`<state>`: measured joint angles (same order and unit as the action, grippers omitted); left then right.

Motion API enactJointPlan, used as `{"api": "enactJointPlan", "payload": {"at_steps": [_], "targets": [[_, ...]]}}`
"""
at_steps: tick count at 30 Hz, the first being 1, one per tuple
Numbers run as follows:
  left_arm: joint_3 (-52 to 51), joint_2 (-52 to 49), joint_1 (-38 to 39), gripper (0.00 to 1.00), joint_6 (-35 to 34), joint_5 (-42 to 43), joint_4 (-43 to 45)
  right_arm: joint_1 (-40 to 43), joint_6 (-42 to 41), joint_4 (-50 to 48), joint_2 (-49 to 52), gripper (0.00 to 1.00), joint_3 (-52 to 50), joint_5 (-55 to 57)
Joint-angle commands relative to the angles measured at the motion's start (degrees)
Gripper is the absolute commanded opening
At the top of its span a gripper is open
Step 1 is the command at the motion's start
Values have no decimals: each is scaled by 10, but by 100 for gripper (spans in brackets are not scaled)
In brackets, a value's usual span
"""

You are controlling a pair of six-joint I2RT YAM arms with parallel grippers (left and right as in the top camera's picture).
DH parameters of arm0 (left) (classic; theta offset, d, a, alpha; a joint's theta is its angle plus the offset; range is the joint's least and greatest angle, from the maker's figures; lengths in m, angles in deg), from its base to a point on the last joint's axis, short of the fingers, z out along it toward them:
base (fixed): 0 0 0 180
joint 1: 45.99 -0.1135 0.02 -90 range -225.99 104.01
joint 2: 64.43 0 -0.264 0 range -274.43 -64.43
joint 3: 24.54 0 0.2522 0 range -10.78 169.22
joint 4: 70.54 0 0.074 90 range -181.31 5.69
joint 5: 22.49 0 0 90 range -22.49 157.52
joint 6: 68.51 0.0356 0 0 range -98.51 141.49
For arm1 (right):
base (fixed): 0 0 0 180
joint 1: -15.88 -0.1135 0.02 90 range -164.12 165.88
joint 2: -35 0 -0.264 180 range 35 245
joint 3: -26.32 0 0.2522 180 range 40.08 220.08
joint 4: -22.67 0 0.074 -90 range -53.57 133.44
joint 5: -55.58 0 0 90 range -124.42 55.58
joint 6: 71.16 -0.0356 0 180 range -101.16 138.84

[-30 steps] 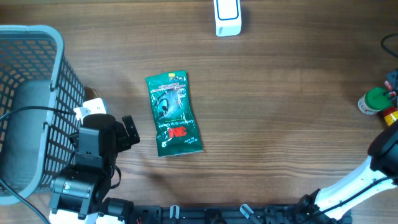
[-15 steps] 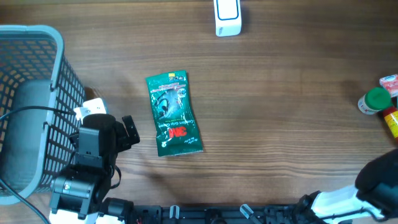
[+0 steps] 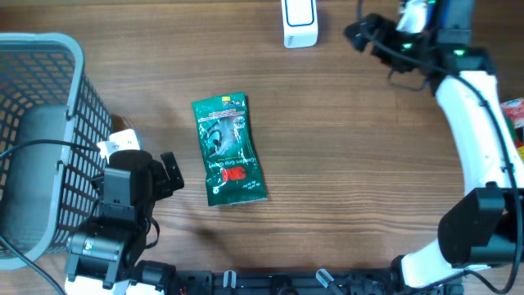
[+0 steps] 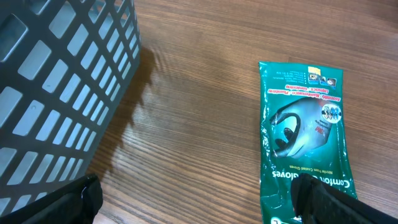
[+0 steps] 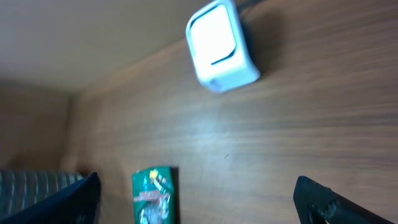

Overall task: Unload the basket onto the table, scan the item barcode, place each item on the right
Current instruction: 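Reach the right gripper to the green glove pack and grasp it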

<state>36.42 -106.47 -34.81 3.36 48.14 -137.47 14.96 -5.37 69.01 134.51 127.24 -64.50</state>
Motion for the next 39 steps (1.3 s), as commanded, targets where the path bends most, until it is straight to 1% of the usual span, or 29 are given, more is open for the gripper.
{"api": "enactJointPlan", "payload": {"at_steps": [1,6,10,14,15,20,25,32,39], "targets": [[0,3,-3,100,-5,5,1,-61,3,0,14,100,-27,73],[0,3,-3,100,-1,3,-5,-129,3,-1,65,100,-32,74],[0,3,-3,100,-1,3,-5,-181,3,-34,121,100,-32,74],[0,3,-3,100,-1,3,-5,-212,3,-48,163,100,-32,68],[0,3,-3,100,-1,3,-5,-223,3,-49,174,99,-32,51],[0,3,-3,100,-1,3,-5,-240,3,-57,192,100,-32,38],[0,3,-3,100,-1,3,-5,-240,17,-76,203,100,-32,-29],[0,3,-3,100,-1,3,-5,-240,18,-91,206,100,-32,-12],[0,3,-3,100,-1,3,-5,-248,17,-84,246,100,-32,-18]]}}
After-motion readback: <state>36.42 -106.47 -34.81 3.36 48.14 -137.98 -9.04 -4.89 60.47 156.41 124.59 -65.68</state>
